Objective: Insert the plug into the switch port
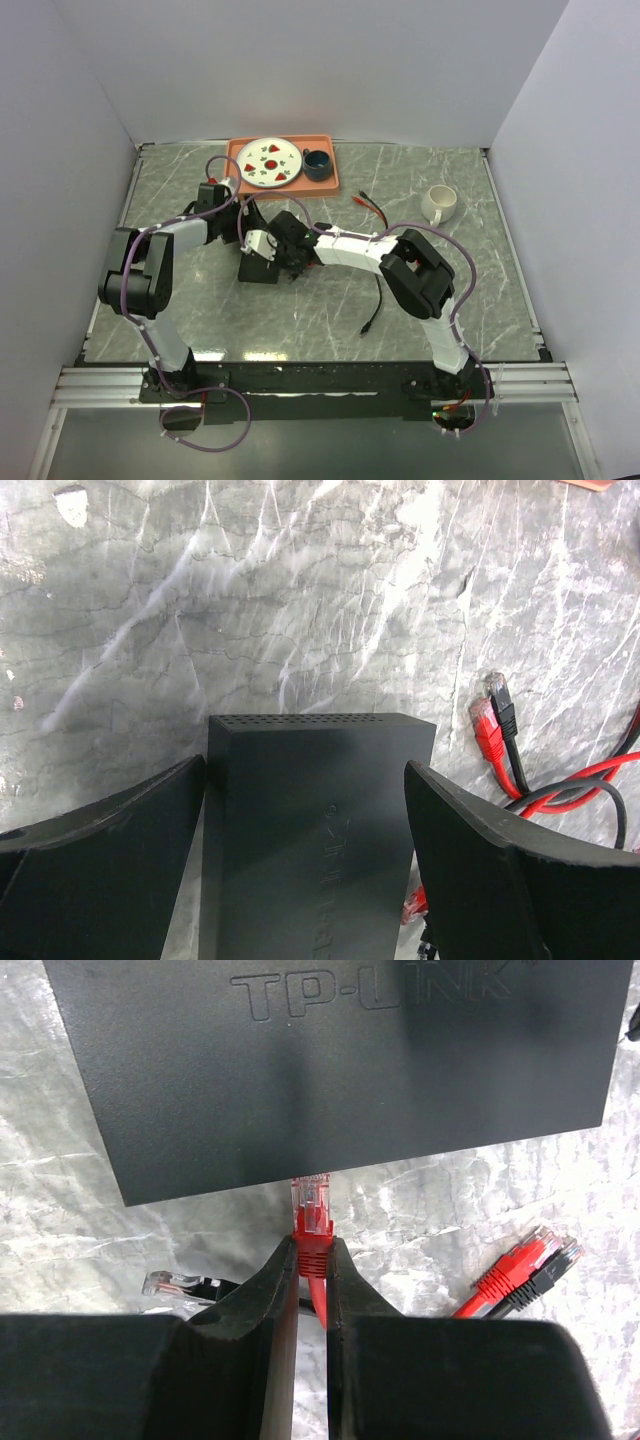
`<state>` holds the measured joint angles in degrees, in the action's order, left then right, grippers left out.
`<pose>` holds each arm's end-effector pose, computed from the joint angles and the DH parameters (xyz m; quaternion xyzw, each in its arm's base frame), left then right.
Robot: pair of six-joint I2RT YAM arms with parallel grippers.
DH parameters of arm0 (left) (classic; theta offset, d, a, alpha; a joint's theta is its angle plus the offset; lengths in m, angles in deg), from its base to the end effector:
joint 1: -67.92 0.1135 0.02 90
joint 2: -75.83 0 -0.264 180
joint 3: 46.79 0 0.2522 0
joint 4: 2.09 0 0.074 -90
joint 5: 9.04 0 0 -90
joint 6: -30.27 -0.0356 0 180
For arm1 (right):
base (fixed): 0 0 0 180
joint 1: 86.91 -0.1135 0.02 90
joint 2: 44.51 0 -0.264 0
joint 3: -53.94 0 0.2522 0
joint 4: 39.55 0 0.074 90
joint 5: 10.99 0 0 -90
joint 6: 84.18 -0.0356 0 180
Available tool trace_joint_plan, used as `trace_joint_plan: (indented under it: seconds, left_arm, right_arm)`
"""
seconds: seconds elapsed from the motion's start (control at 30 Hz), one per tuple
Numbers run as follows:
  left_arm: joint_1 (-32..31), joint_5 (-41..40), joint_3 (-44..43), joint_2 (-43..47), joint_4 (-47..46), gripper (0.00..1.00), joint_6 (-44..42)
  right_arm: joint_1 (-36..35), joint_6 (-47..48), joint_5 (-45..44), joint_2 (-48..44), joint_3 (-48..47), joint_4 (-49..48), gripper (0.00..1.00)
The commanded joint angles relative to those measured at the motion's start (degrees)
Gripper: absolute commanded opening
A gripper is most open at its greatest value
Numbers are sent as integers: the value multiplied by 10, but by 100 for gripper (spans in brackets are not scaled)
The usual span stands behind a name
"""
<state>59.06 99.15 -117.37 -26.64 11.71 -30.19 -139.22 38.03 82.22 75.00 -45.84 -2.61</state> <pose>0.3604 -0.0674 0.1609 -0.1055 0.9104 -0.2607 0.3035 0.2721 0.3554 0.1666 -0.6499 0.7033 0.0764 0.2776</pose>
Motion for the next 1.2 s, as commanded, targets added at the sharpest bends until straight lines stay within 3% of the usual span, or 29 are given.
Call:
trace_joint_plan:
  seconds: [0.0,0.47,1.17]
  left_arm:
    - [0,13,-3,1,-2,86,-18]
    - [0,-54,52,54,52,86,3]
    - [-1,-57,88,37,66,73,17]
  right_arm:
    - [-7,-7,17,15,-22,27,0]
    - [-9,-13,8,49,-39,71,0]
    - [-33,-30,-5,23,22,77,0]
